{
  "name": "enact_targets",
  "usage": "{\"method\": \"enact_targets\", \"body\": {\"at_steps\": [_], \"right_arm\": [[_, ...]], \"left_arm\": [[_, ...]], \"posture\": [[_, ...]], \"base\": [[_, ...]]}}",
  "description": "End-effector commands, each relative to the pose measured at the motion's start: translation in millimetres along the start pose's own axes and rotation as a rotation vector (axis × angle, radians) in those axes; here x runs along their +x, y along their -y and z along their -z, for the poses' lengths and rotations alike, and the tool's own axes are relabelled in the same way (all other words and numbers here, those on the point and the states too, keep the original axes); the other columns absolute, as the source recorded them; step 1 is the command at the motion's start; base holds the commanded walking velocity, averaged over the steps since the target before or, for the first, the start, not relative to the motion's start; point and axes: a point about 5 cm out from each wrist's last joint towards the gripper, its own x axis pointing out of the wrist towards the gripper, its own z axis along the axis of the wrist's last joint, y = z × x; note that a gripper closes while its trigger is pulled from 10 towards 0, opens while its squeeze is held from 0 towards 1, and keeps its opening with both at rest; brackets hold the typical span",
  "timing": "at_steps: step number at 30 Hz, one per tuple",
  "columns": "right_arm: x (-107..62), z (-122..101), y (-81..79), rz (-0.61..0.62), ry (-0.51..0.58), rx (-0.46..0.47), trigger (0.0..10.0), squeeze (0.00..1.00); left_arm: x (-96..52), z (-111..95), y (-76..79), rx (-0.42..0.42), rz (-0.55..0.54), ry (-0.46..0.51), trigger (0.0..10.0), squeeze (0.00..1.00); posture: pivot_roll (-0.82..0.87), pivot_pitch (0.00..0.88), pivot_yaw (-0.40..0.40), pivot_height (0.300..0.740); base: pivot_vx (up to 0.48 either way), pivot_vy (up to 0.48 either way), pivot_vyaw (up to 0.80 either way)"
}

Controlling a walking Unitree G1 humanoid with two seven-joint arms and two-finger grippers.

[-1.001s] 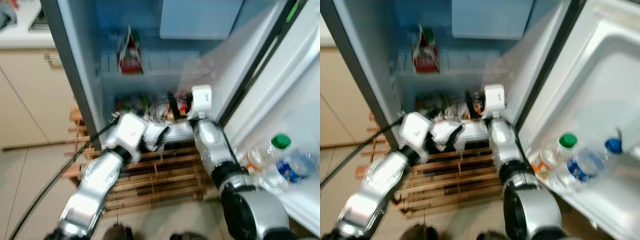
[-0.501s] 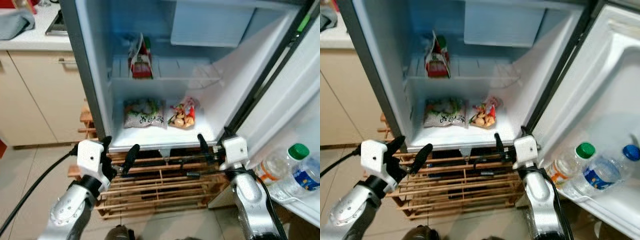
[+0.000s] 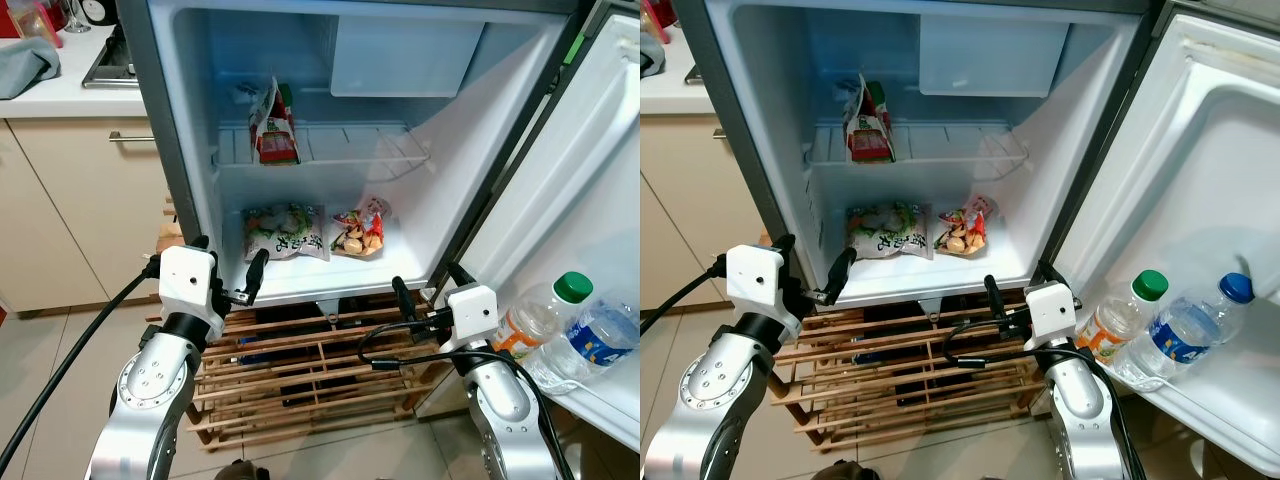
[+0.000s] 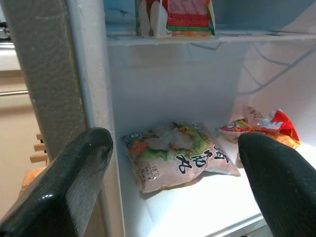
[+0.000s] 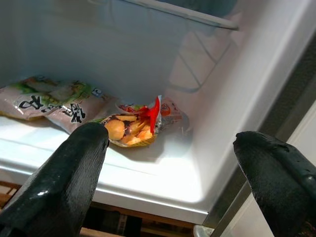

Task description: Restocking fridge

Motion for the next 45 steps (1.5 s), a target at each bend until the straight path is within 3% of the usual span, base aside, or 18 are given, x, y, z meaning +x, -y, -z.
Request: {"method": "enact_targets", "body": {"at_steps": [1, 7, 21, 26, 37, 41, 44, 45], "right_arm": [[0.7, 1, 10.8, 0.048, -0.011, 0.01, 10.0, 0.0], [8.2, 5, 15.9, 0.051, -0.042, 0.013, 10.0, 0.0], [21.3, 3, 11.0, 0.036, -0.059, 0.037, 10.0, 0.0], [16.5, 8, 11.8, 0.035, -0.084, 0.033, 10.0, 0.0], [4.3, 26, 6.8, -0.017, -0.169, 0.03, 10.0, 0.0], [-26.4, 65, 3.8, -0.166, -0.368, -0.026, 10.0, 0.0], [-70.9, 113, 10.6, -0.249, -0.689, -0.069, 10.0, 0.0], [-81.9, 121, 21.4, -0.201, -0.748, -0.115, 10.0, 0.0]], "left_arm": [[3.7, -2, 1.2, 0.011, -0.007, 0.014, 10.0, 0.0], [6.0, -2, 2.7, 0.017, -0.015, 0.02, 10.0, 0.0], [20.4, -3, 7.1, 0.032, -0.011, 0.025, 10.0, 0.0], [21.7, -7, 8.8, 0.029, 0.025, 0.056, 10.0, 0.0], [21.5, -7, 18.5, 0.007, 0.086, 0.072, 10.0, 0.0], [22.5, -6, 18.0, -0.004, 0.091, 0.074, 10.0, 0.0], [23.1, -3, 16.9, -0.009, 0.087, 0.066, 10.0, 0.0], [23.9, -2, 15.0, -0.017, 0.075, 0.058, 10.0, 0.0]], "posture": [[-0.06, 0.0, -0.038, 0.74], [-0.06, 0.0, -0.041, 0.74], [-0.06, 0.0, -0.034, 0.74], [-0.07, 0.0, -0.029, 0.74], [-0.08, 0.0, -0.02, 0.74], [-0.09, 0.0, -0.023, 0.74], [-0.09, 0.0, -0.024, 0.74], [-0.09, 0.0, -0.024, 0.74]], "base": [[-0.274, 0.0, 0.0], [-0.282, 0.0, 0.0], [-0.243, 0.0, 0.0], [0.0, 0.0, 0.0], [0.0, -0.45, 0.0], [0.0, -0.446, 0.0], [0.0, -0.444, 0.0], [0.0, -0.431, 0.0]]}}
